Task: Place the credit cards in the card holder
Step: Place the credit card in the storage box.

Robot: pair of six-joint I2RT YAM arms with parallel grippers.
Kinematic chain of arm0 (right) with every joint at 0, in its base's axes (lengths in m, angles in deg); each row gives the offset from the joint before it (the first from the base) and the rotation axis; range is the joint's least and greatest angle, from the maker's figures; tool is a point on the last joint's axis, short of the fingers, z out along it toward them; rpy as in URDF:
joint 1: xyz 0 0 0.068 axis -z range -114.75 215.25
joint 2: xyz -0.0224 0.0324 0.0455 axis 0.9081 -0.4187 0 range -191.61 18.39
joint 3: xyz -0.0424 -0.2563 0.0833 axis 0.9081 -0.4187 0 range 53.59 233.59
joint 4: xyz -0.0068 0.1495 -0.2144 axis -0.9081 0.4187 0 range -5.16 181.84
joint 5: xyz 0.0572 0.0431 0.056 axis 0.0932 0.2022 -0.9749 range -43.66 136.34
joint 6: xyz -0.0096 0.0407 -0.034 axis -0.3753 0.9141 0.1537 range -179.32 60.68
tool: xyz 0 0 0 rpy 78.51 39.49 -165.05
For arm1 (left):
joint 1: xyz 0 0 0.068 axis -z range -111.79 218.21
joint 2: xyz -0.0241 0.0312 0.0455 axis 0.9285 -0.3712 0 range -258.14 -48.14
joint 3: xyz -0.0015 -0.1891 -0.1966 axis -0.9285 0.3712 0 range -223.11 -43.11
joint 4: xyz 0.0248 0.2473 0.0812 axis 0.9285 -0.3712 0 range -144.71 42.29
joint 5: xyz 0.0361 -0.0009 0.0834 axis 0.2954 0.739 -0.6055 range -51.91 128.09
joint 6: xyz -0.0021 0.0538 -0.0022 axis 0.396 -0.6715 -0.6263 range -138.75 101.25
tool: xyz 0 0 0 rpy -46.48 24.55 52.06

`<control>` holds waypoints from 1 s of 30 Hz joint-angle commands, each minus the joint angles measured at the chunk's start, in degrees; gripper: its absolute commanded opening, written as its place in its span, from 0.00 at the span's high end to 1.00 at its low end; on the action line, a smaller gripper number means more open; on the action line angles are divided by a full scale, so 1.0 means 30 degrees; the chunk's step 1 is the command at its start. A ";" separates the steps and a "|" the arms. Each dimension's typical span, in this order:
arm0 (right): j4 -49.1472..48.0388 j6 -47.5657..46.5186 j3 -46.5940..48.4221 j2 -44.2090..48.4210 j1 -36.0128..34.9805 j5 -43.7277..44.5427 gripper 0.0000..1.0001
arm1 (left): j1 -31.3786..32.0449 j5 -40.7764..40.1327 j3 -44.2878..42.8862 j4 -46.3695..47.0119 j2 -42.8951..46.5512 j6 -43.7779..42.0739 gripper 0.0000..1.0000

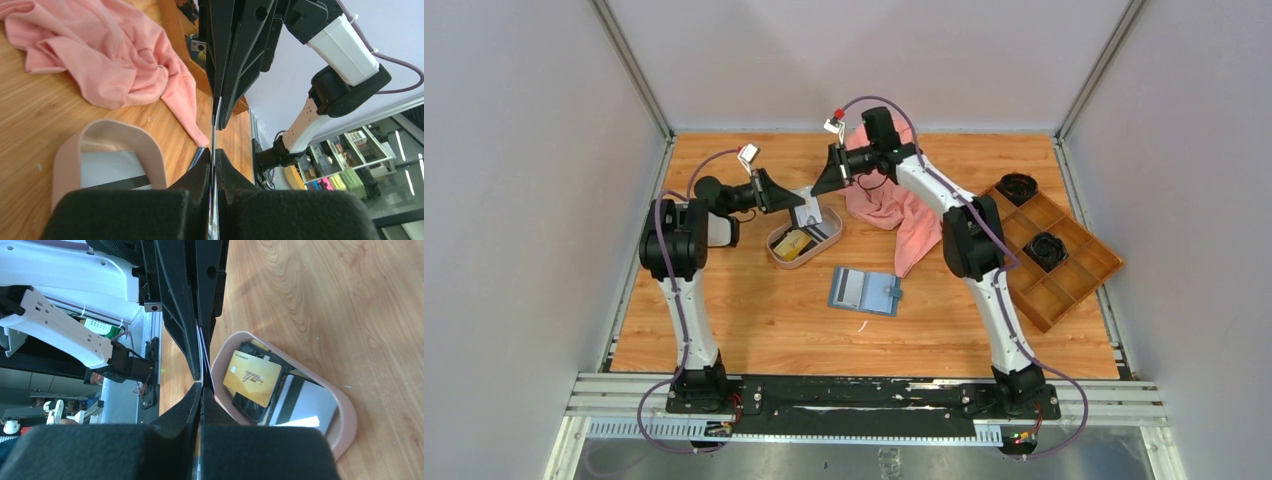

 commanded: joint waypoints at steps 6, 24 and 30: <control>-0.2533 0.1466 0.0493 -0.2234 0.0020 -0.0326 1.00 | -0.0370 -0.0322 -0.0699 0.0846 -0.1568 -0.1013 0.99; -0.5560 0.3254 0.0664 -0.4467 0.0037 -0.0406 1.00 | -0.0980 -0.0645 -0.1457 -0.1406 -0.3958 -0.1041 0.94; -0.5704 0.3377 0.0631 -0.4630 0.0042 -0.0435 1.00 | -0.1009 0.0022 -0.1754 0.0324 -0.4669 0.0744 0.82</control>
